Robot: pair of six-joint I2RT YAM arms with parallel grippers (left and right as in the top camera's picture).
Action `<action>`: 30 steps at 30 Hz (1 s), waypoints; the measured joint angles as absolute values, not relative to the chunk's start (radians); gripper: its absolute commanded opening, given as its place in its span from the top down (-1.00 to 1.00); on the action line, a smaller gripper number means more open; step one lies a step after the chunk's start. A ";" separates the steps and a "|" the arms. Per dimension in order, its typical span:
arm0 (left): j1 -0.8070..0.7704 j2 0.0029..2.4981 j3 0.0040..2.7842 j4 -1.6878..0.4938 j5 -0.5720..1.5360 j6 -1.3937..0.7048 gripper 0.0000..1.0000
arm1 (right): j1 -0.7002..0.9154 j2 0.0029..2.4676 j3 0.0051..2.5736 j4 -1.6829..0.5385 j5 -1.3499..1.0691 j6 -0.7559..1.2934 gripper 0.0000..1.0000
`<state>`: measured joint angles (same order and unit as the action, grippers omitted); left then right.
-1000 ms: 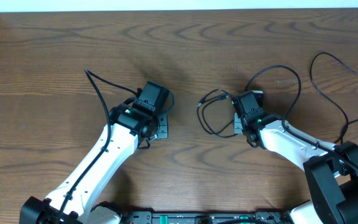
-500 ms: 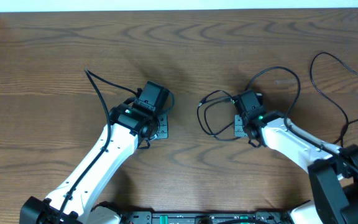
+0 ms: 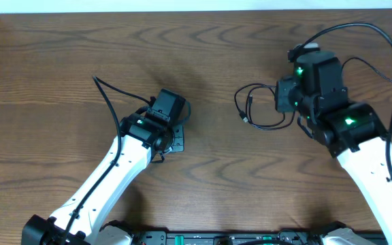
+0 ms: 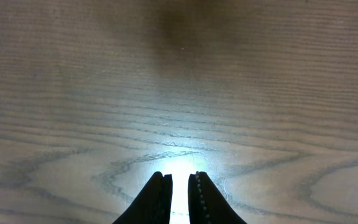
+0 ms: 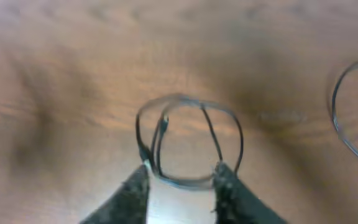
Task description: Untangle cables
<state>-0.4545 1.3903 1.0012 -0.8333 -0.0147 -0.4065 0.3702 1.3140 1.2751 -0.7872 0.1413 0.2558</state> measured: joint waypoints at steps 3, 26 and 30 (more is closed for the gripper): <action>-0.455 1.390 1.001 -0.833 -0.015 -0.406 0.69 | 0.370 1.398 1.271 -0.830 0.139 0.266 -0.01; -0.455 1.390 1.001 -0.833 -0.015 -0.406 0.69 | 0.107 1.913 1.262 -0.842 0.080 0.619 0.19; -0.455 1.390 1.001 -0.833 -0.015 -0.406 0.69 | 0.107 1.913 1.248 -0.826 0.130 0.621 0.12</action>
<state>-0.4545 1.3903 1.0012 -0.8333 -0.0147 -0.4061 0.1066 1.9125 1.2480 -0.8265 0.1299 0.6212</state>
